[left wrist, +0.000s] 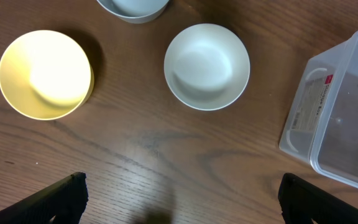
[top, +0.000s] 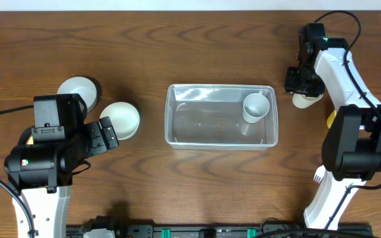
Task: Pack container
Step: 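Move the right gripper back and grasp the white cup rim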
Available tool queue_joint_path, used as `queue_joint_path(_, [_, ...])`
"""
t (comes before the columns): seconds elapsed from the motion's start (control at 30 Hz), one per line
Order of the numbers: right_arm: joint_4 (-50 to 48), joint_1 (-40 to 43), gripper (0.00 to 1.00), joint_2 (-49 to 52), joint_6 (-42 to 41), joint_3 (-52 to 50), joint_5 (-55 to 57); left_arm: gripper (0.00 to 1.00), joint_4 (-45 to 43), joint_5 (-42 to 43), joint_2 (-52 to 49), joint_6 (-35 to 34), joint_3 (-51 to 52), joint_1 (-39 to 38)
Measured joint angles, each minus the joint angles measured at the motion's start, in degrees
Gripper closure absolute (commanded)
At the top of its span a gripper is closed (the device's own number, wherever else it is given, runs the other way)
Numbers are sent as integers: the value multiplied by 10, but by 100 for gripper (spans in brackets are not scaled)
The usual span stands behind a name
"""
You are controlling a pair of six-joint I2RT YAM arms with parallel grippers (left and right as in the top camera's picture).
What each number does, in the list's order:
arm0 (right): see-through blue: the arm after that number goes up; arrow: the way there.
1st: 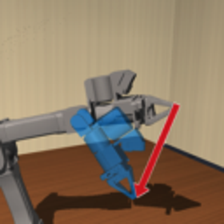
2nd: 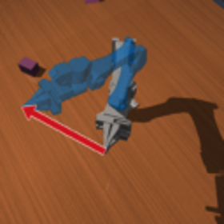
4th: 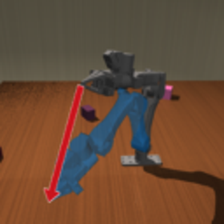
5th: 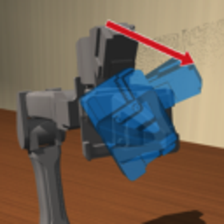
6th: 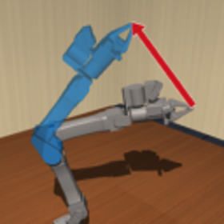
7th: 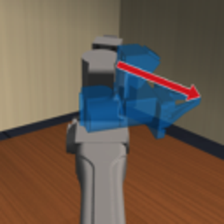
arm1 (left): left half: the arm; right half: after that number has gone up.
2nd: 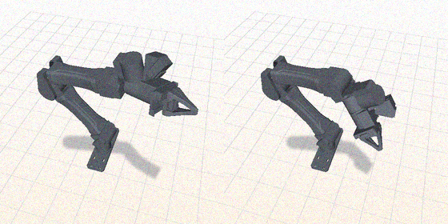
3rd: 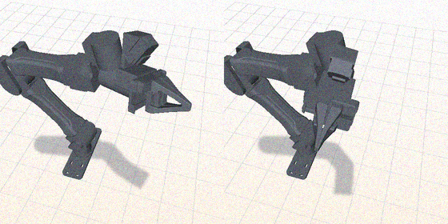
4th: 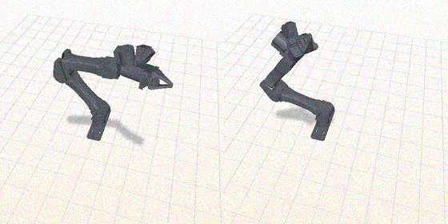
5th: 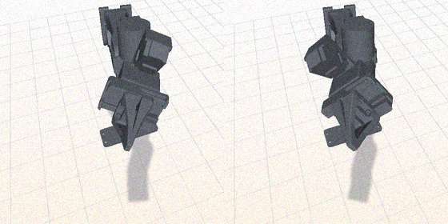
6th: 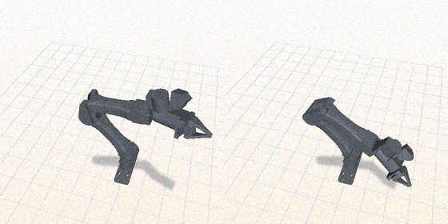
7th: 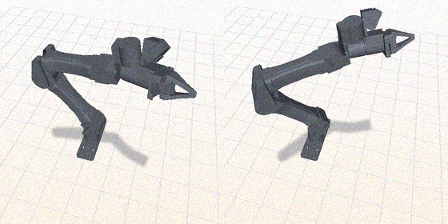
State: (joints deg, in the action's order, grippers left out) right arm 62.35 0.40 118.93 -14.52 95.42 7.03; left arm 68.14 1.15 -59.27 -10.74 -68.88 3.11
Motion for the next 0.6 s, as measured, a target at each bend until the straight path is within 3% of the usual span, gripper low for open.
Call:
queue_joint_path(0.37, [2,0,86,0,0,0,0,2,0,0,0,0,0,0])
queue_joint_path(0.6, [2,0,92,0,-1,0,0,2,0,0,0,0,0,0])
